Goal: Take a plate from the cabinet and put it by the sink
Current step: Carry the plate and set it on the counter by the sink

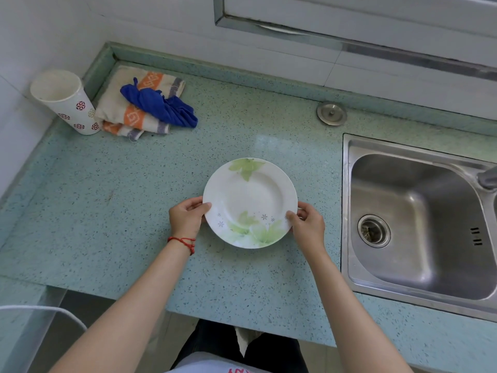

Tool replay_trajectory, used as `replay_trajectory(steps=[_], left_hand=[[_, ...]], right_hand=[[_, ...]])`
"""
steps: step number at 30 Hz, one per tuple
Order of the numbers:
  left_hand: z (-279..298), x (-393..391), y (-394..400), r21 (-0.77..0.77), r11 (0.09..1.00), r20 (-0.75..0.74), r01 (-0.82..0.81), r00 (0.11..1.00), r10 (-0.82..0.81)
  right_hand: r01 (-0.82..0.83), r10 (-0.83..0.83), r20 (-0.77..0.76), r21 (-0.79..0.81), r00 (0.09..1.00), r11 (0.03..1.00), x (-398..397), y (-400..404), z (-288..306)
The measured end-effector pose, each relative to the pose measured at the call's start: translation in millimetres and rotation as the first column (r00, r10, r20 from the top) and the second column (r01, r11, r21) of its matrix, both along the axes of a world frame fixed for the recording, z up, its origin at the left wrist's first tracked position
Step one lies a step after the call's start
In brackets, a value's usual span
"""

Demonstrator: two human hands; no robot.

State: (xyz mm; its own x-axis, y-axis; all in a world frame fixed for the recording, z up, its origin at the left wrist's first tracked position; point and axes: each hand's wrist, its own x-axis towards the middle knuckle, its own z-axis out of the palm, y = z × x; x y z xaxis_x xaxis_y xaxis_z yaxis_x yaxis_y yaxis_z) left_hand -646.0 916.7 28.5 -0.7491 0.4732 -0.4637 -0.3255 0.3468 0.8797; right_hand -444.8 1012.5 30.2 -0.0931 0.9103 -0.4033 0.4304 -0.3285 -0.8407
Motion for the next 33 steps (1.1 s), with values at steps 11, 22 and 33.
replay_trajectory(steps=[11,22,33], left_hand=[[-9,-7,3,0.007,1.000,0.006,0.019,1.000,-0.019],[-6,-7,1,-0.021,0.998,-0.035,0.051,0.998,-0.052],[13,-1,-8,-0.135,0.980,-0.411,0.148,0.892,-0.191]], right_hand=[[0.008,-0.008,0.003,0.002,1.000,1.000,-2,3,-1],[0.000,-0.009,0.090,0.096,0.996,0.995,-4,-6,2],[-0.039,0.010,0.145,0.203,0.989,0.978,6,-11,16]])
